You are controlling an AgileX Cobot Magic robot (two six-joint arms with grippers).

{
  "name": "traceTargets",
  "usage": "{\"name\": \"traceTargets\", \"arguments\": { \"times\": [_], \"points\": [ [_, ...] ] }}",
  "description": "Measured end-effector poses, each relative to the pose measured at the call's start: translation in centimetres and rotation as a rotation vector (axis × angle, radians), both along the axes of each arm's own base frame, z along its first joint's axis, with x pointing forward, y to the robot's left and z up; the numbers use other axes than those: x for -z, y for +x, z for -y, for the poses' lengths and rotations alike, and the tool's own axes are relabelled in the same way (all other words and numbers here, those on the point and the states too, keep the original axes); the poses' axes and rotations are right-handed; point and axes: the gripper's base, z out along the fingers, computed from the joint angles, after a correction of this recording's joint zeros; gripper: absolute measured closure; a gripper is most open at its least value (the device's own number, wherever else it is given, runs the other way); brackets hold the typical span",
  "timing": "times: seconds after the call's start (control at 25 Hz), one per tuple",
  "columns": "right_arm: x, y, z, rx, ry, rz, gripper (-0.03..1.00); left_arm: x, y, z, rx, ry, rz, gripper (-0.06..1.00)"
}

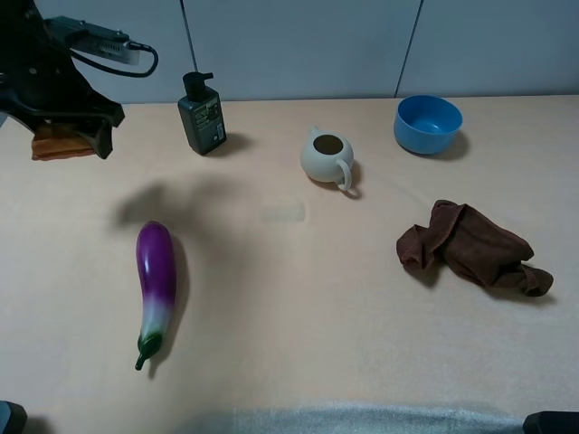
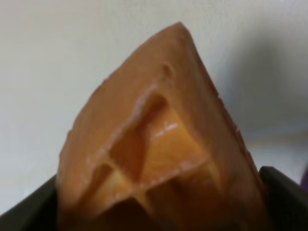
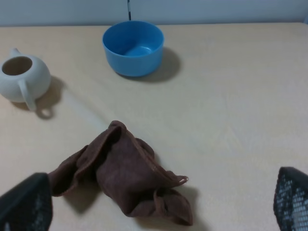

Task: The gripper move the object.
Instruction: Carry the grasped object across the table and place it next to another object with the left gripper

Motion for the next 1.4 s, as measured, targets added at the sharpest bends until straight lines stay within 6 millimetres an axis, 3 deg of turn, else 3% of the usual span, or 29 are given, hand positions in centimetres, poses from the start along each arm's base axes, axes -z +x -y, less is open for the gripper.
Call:
{"name": "traceTargets", "arguments": {
  "times": [0.16, 0.44, 1.08, 1.4],
  "points": [
    [0.0, 0.0, 0.0, 0.0, 0.0, 0.0, 0.28, 3.0, 1.3, 0.3, 0.011, -0.006, -0.003, 0.22],
    [0.0, 0.0, 0.0, 0.0, 0.0, 0.0, 0.28, 5.6, 2.8, 0.7, 0.027, -0.025, 0.047, 0.22],
    [0.0, 0.0, 0.0, 0.0, 0.0, 0.0, 0.28, 8.5, 6.5, 1.4, 0.039, -0.052, 0.136, 0.22],
    [0.0, 0.0, 0.0, 0.0, 0.0, 0.0, 0.28, 9.9, 7.5, 1.6, 0.048, -0.051, 0.143, 0.22]
  ]
}}
